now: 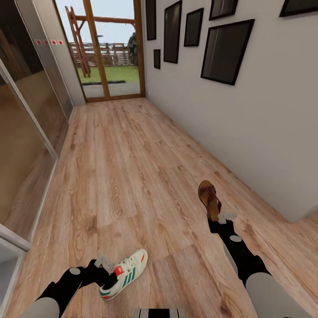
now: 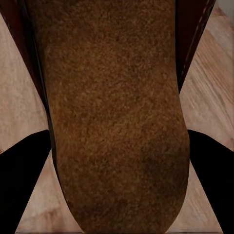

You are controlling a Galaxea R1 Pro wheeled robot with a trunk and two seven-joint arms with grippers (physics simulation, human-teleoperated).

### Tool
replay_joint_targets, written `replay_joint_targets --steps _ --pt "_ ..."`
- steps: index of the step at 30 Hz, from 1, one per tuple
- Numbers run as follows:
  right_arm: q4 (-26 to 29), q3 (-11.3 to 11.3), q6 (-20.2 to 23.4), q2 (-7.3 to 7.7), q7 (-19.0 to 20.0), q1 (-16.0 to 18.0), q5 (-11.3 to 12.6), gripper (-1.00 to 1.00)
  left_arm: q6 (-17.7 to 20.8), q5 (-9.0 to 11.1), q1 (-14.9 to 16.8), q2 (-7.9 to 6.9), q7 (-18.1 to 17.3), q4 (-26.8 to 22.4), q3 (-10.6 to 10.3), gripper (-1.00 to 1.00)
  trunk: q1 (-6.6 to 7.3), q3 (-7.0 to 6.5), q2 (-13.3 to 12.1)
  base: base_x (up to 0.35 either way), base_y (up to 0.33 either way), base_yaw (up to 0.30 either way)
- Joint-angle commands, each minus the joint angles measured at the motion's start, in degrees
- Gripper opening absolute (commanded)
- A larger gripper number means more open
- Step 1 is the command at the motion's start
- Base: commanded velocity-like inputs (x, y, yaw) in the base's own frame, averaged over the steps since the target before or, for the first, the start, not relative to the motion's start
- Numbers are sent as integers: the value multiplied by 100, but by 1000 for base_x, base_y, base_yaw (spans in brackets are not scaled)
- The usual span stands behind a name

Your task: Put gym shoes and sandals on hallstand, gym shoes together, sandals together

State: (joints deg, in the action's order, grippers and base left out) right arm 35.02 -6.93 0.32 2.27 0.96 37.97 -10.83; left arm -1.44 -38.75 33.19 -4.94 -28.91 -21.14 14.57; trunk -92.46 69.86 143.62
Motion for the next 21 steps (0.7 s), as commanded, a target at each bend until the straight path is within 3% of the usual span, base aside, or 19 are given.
replay_joint_targets --steps 1,7,16,21 --pt "4 -19 3 -5 10 5 -60 -100 -11 -54 3 3 -36 -1 -84 100 -1 36 4 0 0 0" --pt "4 -19 3 -7 10 5 -64 -100 -6 -54 19 -12 -36 -4 -388 100 -16 222 12 0 0 0" --pt "4 -19 3 -7 10 3 -68 -100 1 -53 77 -187 -67 -4 -428 100 -39 503 24 0 0 0" --pt "4 -19 3 -7 10 3 -68 -100 35 -52 112 -360 -592 -51 -415 100 -39 544 24 0 0 0"
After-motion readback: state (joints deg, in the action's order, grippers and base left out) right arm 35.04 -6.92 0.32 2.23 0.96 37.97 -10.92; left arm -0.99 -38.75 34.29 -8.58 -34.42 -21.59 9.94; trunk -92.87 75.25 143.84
